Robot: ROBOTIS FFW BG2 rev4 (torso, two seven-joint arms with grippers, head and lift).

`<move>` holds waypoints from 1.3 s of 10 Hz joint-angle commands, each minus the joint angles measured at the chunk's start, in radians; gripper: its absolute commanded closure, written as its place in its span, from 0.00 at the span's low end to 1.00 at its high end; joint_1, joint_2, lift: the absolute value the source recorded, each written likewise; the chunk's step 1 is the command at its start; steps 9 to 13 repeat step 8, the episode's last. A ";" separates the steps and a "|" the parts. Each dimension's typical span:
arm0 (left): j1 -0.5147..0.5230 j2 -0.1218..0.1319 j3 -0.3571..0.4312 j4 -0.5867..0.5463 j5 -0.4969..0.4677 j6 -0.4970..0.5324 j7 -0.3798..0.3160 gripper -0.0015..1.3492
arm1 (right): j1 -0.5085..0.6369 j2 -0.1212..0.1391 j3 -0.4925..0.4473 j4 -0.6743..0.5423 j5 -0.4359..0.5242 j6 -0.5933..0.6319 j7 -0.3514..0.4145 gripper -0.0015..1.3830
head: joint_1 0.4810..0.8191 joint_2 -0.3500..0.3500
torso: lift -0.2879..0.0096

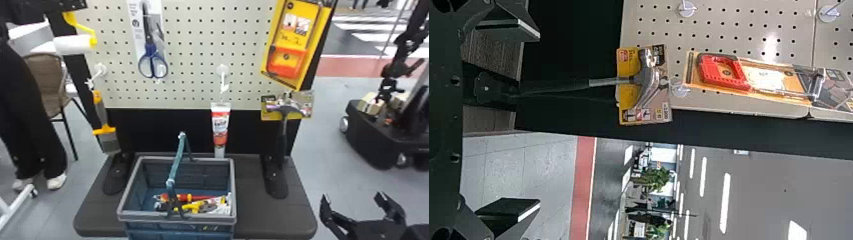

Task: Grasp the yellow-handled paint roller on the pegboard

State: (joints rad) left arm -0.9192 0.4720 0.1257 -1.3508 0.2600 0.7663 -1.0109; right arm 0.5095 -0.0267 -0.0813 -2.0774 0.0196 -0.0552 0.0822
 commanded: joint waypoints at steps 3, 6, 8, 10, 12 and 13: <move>-0.019 -0.004 -0.023 0.000 -0.054 0.024 -0.005 0.89 | -0.002 -0.004 0.000 0.002 -0.001 0.003 0.001 0.09 | 0.20 0.50 | 0.63; -0.017 -0.004 -0.021 0.000 -0.062 0.024 -0.005 0.90 | -0.002 -0.004 0.000 0.002 -0.003 0.003 0.001 0.09 | 0.20 0.50 | 0.63; -0.012 -0.009 -0.021 0.000 -0.064 0.019 -0.005 0.90 | -0.002 -0.004 0.000 0.002 -0.004 0.003 0.001 0.09 | 0.20 0.50 | 0.63; -0.012 -0.009 -0.021 0.000 -0.064 0.019 -0.005 0.90 | -0.002 -0.004 0.000 0.002 -0.004 0.003 0.001 0.09 | 0.20 0.50 | 0.63; -0.012 -0.009 -0.021 0.000 -0.064 0.019 -0.005 0.90 | -0.002 -0.004 0.000 0.002 -0.004 0.003 0.001 0.09 | 0.20 0.50 | 0.63; -0.012 -0.009 -0.021 0.000 -0.064 0.019 -0.005 0.90 | -0.002 -0.004 0.000 0.002 -0.004 0.003 0.001 0.09 | 0.20 0.50 | 0.63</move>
